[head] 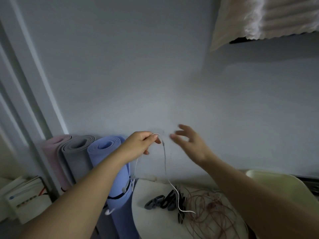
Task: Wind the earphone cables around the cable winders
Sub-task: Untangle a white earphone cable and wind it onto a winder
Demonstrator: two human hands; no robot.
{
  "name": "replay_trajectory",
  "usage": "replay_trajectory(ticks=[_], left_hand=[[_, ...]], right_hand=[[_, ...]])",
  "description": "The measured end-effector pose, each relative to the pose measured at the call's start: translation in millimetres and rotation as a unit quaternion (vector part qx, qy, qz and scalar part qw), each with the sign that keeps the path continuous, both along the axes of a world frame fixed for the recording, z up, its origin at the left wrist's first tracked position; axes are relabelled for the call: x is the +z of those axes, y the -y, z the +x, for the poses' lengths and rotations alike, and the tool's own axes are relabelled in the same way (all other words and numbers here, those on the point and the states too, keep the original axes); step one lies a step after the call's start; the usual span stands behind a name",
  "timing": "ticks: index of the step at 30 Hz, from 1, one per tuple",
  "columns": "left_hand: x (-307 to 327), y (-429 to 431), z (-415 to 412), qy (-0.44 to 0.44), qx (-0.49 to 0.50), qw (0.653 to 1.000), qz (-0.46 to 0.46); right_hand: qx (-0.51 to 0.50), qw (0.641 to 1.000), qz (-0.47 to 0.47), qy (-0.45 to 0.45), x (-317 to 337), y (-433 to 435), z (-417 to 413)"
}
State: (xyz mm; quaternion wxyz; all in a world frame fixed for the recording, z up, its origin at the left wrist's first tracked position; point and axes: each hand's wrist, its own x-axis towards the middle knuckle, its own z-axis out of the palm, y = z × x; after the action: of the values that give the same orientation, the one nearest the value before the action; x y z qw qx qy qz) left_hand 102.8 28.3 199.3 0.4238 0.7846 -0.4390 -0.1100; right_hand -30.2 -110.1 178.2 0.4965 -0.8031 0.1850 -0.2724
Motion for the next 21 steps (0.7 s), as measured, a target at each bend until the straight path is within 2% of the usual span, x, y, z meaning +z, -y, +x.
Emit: replay_trajectory(ticks=[2,3,6,8,9,11,13,15,18,21], left_hand=[[0,4,-1,0.002,-0.002,1.0,0.006],[0,4,-2,0.0,-0.002,1.0,0.005],[-2,0,0,0.005,-0.005,1.0,-0.006],[-5,-5,2,-0.008,-0.005,1.0,-0.014],[-9,-7,4,-0.019,-0.004,1.0,-0.014],[-20,-10,8,-0.034,0.0,0.999,-0.005],[-35,-16,10,-0.04,0.009,0.999,0.002],[-52,-21,13,-0.044,0.015,0.999,0.016],[-74,-28,16,-0.019,0.022,0.998,0.064],[-87,-34,20,-0.031,0.043,0.994,0.091]], right_hand=[[0.099,0.995,-0.008,-0.029,14,-21,8],[0.111,0.993,-0.007,-0.041,18,-26,11],[0.096,0.992,0.032,-0.073,21,-24,12],[0.075,0.993,0.005,-0.089,22,-20,8],[0.068,0.995,-0.001,-0.071,22,-17,6],[0.036,0.998,0.036,0.02,26,-13,6],[-0.005,0.985,0.111,0.133,36,-11,6],[-0.032,0.966,0.156,0.204,49,-8,5],[-0.058,0.952,0.16,0.256,64,-1,3],[-0.097,0.949,0.143,0.265,66,7,2]])
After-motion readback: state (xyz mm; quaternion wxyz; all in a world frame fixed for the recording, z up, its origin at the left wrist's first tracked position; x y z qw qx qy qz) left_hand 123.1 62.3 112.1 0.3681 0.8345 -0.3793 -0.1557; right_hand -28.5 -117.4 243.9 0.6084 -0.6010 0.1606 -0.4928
